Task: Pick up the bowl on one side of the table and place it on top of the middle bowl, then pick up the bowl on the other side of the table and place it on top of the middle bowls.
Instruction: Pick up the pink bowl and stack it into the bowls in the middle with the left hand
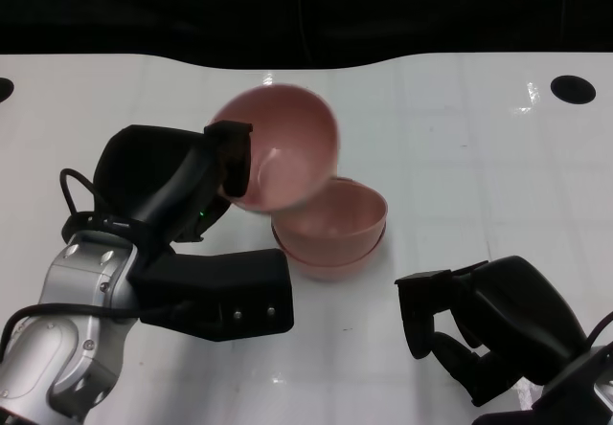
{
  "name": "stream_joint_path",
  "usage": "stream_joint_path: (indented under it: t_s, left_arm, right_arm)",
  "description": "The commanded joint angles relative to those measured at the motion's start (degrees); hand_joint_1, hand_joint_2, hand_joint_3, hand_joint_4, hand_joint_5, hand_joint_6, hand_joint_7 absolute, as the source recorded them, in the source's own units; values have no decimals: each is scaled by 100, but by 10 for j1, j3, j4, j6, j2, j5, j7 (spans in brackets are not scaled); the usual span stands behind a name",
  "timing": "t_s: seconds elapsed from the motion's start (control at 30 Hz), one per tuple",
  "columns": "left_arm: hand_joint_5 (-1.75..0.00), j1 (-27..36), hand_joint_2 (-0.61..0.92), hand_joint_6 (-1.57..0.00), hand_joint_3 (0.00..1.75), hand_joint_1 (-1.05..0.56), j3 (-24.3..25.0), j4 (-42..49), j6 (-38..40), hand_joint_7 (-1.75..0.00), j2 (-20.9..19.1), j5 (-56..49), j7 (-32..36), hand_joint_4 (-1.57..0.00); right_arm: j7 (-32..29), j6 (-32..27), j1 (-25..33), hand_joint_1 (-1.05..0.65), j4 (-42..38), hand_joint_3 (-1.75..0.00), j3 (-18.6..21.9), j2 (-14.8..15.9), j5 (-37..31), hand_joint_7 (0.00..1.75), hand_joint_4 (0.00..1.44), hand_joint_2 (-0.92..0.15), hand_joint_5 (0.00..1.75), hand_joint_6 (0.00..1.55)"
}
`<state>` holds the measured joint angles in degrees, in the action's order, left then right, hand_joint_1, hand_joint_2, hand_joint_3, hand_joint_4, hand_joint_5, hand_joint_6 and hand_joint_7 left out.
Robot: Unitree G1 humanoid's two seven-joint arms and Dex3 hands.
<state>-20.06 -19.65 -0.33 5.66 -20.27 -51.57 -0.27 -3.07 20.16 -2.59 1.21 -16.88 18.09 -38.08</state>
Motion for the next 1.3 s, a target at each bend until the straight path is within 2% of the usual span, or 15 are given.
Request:
stream_joint_path:
  t_s: [0.03, 0.47, 0.8, 0.97, 1.03, 1.1, 1.17, 1.2, 1.3]
  left_arm:
    - [-175, -6, 52, -62, 97, -26, 9, -6, -1, -175, -4, 0, 11, -89]
    - [-175, -45, 46, -63, 100, -23, -4, 5, -3, -175, 38, -3, 19, -89]
    - [-175, -48, 44, -62, 102, -23, -3, 8, -3, -175, 42, -4, 18, -90]
    - [-175, -82, 47, -62, 97, -25, -25, 67, 6, -174, 58, -1, -2, -88]
    - [-175, -86, 52, -68, 82, -27, -31, 82, 8, -158, 59, -1, -4, -88]
    - [-175, -89, 53, -70, 78, -28, -35, 95, 8, -153, 61, 0, -3, -88]
    - [-175, -92, 68, -89, 41, -29, -39, 107, 7, -95, 62, 1, -1, -87]
    - [-175, -92, 72, -94, 32, -29, -40, 110, 7, -82, 63, 1, 0, -87]
    - [-175, -94, 75, -97, 26, -29, -41, 112, 7, -74, 62, 2, 2, -87]
  right_arm:
    - [-1, 3, 4, -7, 1, -153, 6, 8, 6, 157, 103, -12, 175, 87]
    - [1, 1, 4, -6, 3, -153, 5, 8, 5, 157, 102, -12, 175, 87]
    - [0, 2, 4, -5, 2, -152, 4, 8, 5, 158, 101, -12, 175, 86]
    - [-2, 2, 5, -5, 5, -152, 3, 7, 1, 158, 101, -12, 175, 86]
    - [1, -2, 5, -5, 8, -152, 3, 5, 3, 158, 101, -13, 175, 86]
    - [3, -3, 5, -5, 8, -152, 3, 4, 4, 158, 101, -13, 175, 86]
    - [3, -4, 4, -6, 7, -152, 3, 4, 4, 158, 101, -14, 175, 86]
    - [3, -4, 4, -6, 7, -152, 2, 3, 4, 158, 101, -14, 175, 86]
    - [3, -4, 4, -6, 7, -152, 2, 4, 4, 159, 102, -14, 175, 86]
